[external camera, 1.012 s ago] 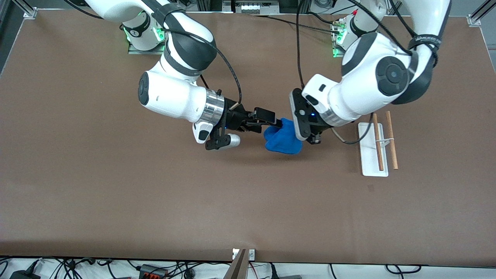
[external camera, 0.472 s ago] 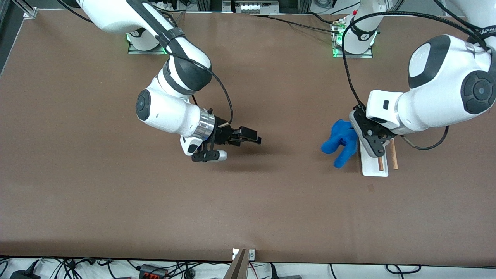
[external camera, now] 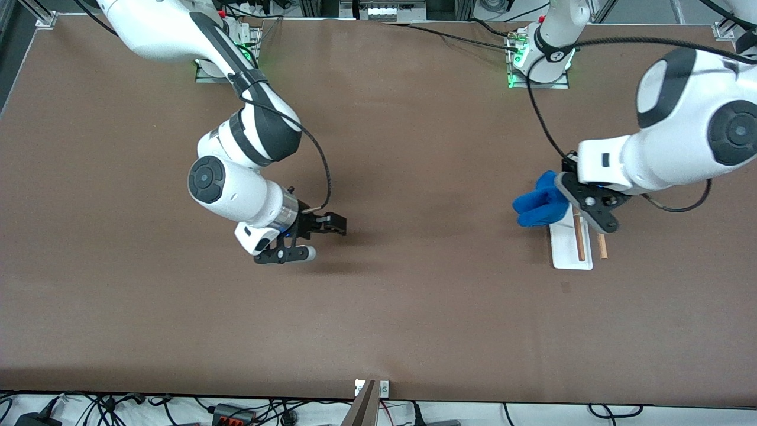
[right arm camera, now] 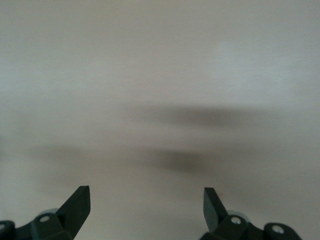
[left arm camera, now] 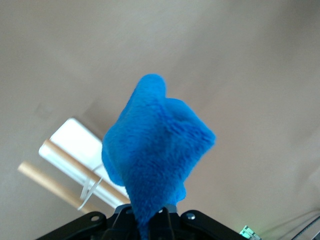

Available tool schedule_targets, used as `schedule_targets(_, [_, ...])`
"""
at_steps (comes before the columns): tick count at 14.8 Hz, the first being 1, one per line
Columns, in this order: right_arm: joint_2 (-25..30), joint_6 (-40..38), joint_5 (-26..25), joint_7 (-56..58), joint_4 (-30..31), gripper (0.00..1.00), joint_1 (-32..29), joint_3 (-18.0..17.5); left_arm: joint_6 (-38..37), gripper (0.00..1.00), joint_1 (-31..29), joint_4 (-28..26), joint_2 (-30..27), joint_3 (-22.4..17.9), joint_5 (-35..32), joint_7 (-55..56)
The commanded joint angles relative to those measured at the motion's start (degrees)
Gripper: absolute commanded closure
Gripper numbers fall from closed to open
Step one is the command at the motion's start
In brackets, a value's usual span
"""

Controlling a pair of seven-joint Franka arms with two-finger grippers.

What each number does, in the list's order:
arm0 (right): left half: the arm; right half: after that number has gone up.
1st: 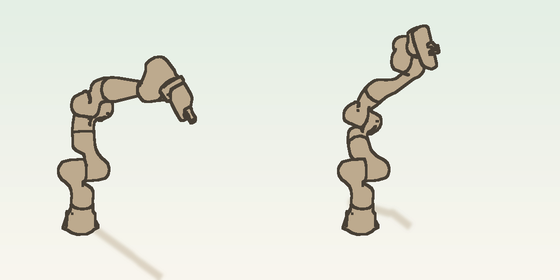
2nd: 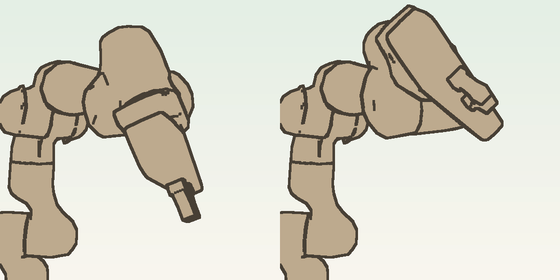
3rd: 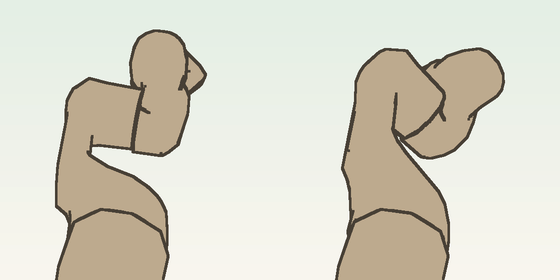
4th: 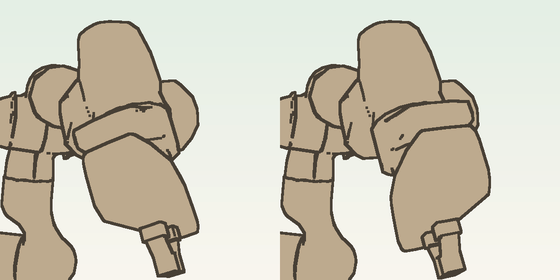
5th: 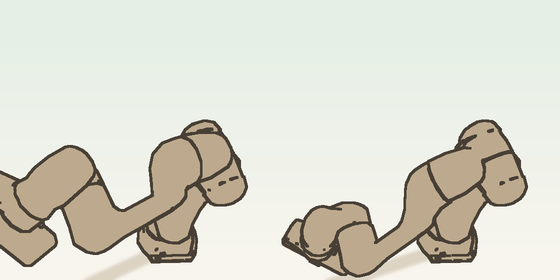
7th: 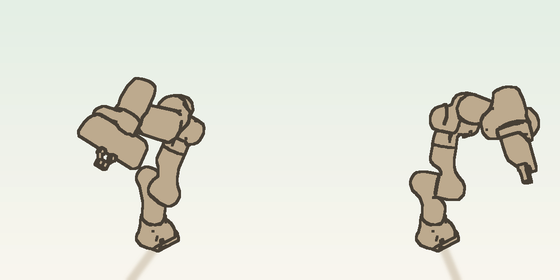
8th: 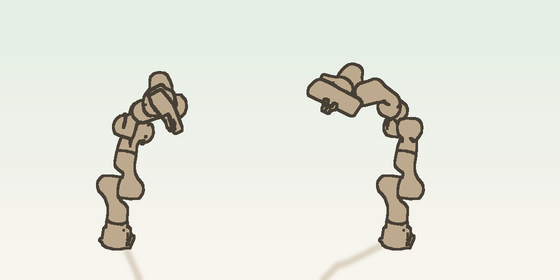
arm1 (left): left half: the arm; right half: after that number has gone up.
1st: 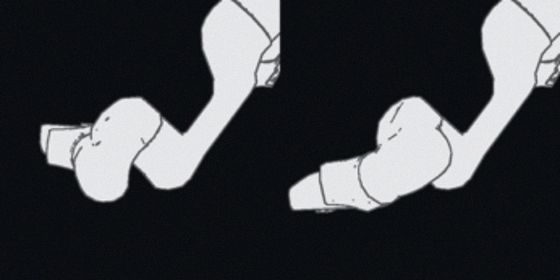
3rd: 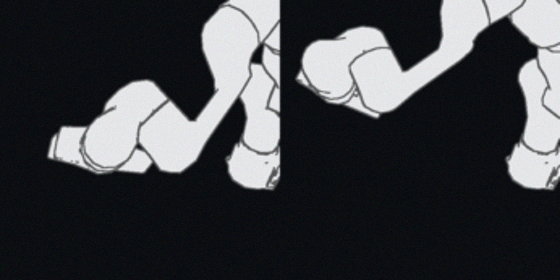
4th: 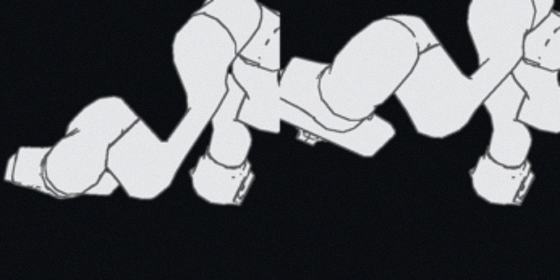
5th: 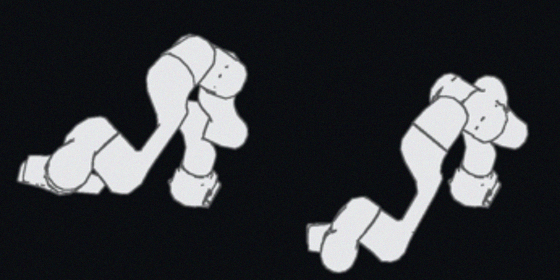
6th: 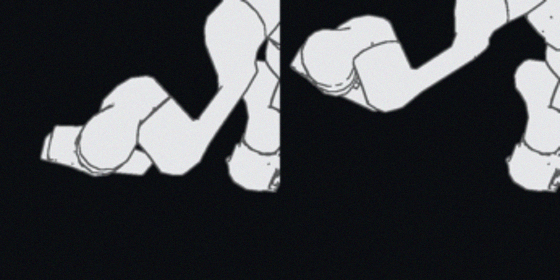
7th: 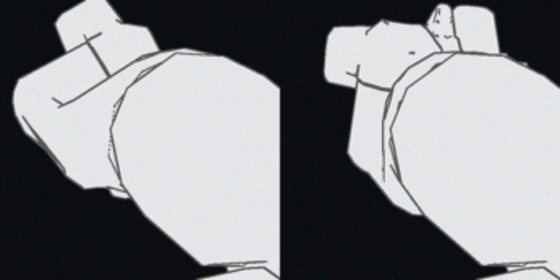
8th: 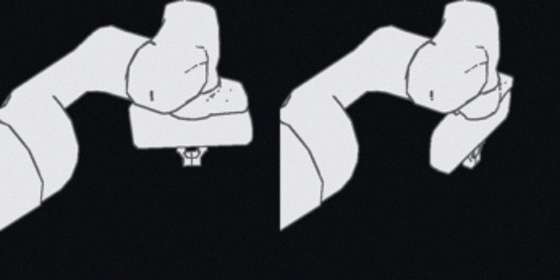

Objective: Pass towel and hang on rack
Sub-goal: 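Move the towel above the wooden rack with the left gripper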

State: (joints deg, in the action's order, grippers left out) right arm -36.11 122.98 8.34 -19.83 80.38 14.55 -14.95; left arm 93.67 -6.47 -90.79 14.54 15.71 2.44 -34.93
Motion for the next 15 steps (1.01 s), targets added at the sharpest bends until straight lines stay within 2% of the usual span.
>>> schedule_targets(1, [2.36, -4.84, -6.12, 0.58, 0.56, 0.0, -2.67, -0.08, 3.79, 1.0, -3.45, -6.05, -3.21, 0.64, -0.59, 0.04])
schedule_targets(2, [2.71, -6.07, -7.71, 0.5, 0.56, 0.0, -3.46, -0.08, 5.28, 1.0, -3.98, -7.8, -3.73, 0.64, -0.68, -0.31])
schedule_targets(5, [2.8, -8.8, -10.1, 1.28, 0.56, 0.0, -5.93, -0.08, 12.22, 1.0, -3.99, -15.1, -9.34, 1.25, -8.83, -1.54])
schedule_targets(10, [2.54, -10.65, -11.94, 4.62, 0.65, 0.0, -7.86, 0.62, 15.66, 1.0, -6.0, -15.21, -9.27, 0.64, -11.57, -8.74])
schedule_targets(15, [2.54, -11.97, -11.59, 4.01, 0.74, 0.0, -6.2, 0.36, 18.3, 1.0, -10.91, -14.94, -6.9, 0.2, -13.15, -9.54])
